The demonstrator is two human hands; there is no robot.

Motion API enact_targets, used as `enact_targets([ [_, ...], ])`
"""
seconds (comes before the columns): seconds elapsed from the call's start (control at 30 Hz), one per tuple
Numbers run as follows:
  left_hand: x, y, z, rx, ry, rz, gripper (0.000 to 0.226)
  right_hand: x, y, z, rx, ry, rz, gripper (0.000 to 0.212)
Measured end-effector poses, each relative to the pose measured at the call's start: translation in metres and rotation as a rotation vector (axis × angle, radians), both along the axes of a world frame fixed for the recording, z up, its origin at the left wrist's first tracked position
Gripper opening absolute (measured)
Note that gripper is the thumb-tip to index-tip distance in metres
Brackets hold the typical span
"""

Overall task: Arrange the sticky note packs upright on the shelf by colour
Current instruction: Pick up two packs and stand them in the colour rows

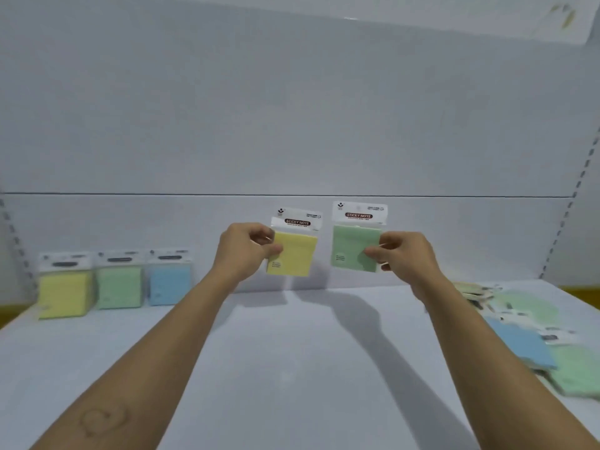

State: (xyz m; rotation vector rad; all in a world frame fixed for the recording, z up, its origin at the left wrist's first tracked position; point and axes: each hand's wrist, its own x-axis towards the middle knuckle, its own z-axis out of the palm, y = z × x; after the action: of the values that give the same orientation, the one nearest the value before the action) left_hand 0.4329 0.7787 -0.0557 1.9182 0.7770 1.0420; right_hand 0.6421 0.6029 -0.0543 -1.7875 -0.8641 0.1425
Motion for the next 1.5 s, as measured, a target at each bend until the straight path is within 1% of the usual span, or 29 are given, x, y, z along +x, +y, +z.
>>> enact_targets([
  [0.17,-0.086,0.039,-0.014,-0.035,0.010,0.172,0.019,-0.065,0.076,-0.011,-0.031,0.021,0.208,0.019],
  [0.33,-0.158,0.071,-0.027,-0.071,-0.010,0.326,0.025,-0.121,0.129,-0.023,-0.057,0.051,0.319,0.016],
  [0.4,-0.180,0.082,-0.030,-0.079,-0.021,0.357,0.025,-0.139,0.145,-0.026,-0.070,0.056,0.353,0.014],
  [0.57,-0.227,0.109,-0.035,-0.069,-0.032,0.441,0.025,-0.176,0.176,-0.026,-0.077,0.034,0.378,0.015],
  [0.73,-0.269,0.134,-0.041,-0.060,-0.056,0.448,0.024,-0.211,0.204,-0.023,-0.082,0.015,0.380,0.014],
  [0.83,-0.293,0.152,-0.049,-0.091,-0.075,0.449,0.017,-0.234,0.221,-0.021,-0.093,-0.006,0.387,0.015],
  [0.97,-0.312,0.174,-0.056,-0.099,-0.095,0.457,0.017,-0.261,0.240,-0.023,-0.104,-0.019,0.381,0.018],
  [1.13,-0.321,0.194,-0.062,-0.088,-0.071,0.447,0.014,-0.281,0.258,-0.038,-0.142,-0.033,0.343,0.010],
  [1.2,-0.321,0.200,-0.068,-0.093,-0.059,0.451,0.015,-0.287,0.264,-0.047,-0.173,-0.053,0.323,0.014],
  [1.3,-0.318,0.208,-0.080,-0.149,-0.074,0.449,0.016,-0.296,0.274,-0.064,-0.230,-0.089,0.283,0.020],
  [1.43,-0.316,0.221,-0.096,-0.215,-0.074,0.422,0.019,-0.308,0.287,-0.083,-0.290,-0.125,0.247,0.019],
  [1.5,-0.314,0.223,-0.102,-0.216,-0.072,0.422,0.019,-0.313,0.292,-0.091,-0.287,-0.154,0.220,0.017],
])
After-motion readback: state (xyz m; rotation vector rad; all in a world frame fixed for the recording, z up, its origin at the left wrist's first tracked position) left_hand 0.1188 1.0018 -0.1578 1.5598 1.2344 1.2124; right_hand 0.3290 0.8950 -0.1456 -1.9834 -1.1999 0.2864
